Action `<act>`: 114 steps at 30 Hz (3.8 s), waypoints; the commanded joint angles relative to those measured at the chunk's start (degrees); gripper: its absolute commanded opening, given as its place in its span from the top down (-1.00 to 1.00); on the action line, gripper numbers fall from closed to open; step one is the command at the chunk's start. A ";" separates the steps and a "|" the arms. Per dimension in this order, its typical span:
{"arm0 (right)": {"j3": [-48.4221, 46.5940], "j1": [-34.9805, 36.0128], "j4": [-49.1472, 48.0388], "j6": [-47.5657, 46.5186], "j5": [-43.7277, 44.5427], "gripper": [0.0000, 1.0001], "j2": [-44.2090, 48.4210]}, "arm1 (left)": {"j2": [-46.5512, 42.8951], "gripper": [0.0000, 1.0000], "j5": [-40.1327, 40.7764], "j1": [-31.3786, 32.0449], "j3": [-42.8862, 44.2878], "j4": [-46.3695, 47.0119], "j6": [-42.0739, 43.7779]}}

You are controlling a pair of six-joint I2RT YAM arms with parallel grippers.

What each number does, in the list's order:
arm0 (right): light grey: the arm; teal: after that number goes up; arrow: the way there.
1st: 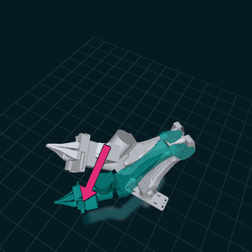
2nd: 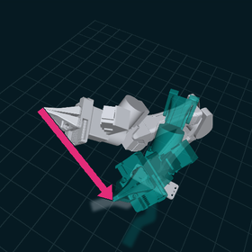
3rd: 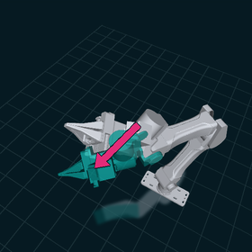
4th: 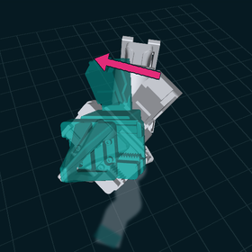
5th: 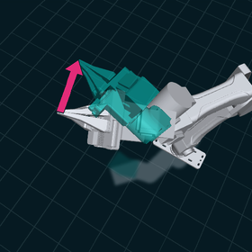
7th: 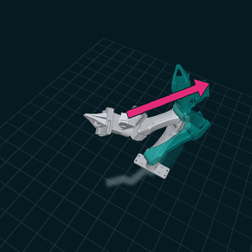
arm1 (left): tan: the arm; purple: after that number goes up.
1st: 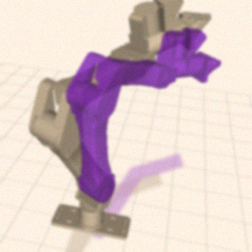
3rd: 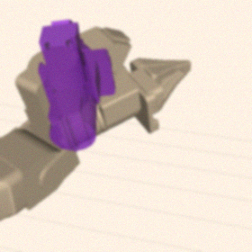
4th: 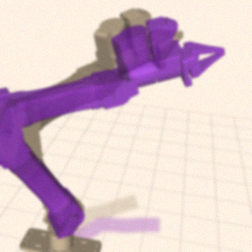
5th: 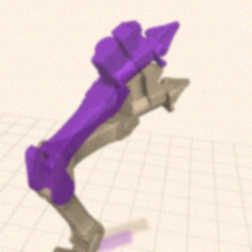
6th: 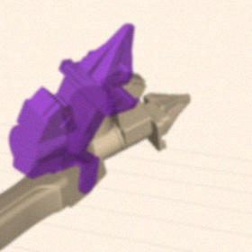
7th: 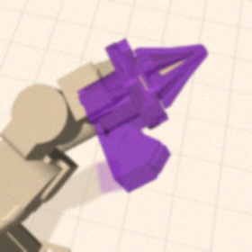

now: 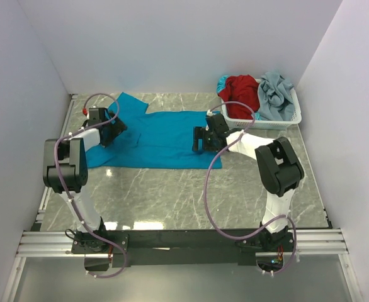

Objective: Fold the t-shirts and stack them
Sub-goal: Fold the tshirt

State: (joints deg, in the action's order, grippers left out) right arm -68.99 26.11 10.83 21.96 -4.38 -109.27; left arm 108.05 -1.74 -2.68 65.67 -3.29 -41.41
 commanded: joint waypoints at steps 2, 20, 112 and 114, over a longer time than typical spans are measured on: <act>6.75 0.43 0.07 1.16 1.30 -0.93 3.80 | -3.62 -0.99 -0.55 0.04 -6.95 -5.50 -0.69; 35.50 1.05 3.76 6.70 3.94 -0.94 38.33 | -45.17 -0.99 9.38 12.51 -35.61 -16.55 -15.54; -1.85 -6.77 1.30 7.58 23.28 -0.82 6.53 | 23.80 0.99 15.72 6.54 42.89 -28.98 13.19; -2.20 -6.77 1.47 7.40 23.37 -0.82 6.35 | 22.21 0.99 15.01 6.54 39.46 -25.73 12.85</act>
State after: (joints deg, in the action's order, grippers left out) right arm -68.38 19.70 12.01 28.93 17.96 -101.97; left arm 133.43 15.92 3.81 108.07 -30.87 -27.59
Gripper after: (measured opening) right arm 0.913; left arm 0.014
